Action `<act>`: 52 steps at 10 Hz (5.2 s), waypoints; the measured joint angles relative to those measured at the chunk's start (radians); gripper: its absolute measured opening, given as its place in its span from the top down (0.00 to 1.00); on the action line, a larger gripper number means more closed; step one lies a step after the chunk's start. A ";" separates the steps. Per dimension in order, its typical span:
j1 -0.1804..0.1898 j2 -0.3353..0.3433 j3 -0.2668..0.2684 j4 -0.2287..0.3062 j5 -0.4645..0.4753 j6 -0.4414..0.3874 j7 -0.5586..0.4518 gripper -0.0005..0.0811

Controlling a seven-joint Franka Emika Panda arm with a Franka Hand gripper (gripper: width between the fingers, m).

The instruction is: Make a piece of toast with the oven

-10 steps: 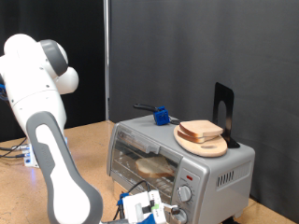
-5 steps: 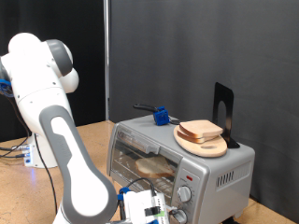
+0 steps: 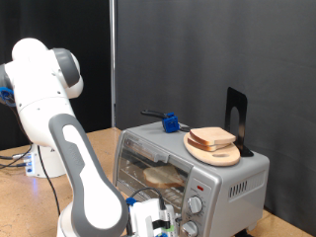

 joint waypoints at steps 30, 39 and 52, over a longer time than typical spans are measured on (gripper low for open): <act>-0.042 0.015 -0.087 0.075 -0.190 -0.366 0.862 0.16; -0.123 -0.007 -0.071 0.123 -0.018 -0.441 1.093 0.16; -0.013 -0.017 -0.083 0.178 -0.079 -0.171 1.173 0.16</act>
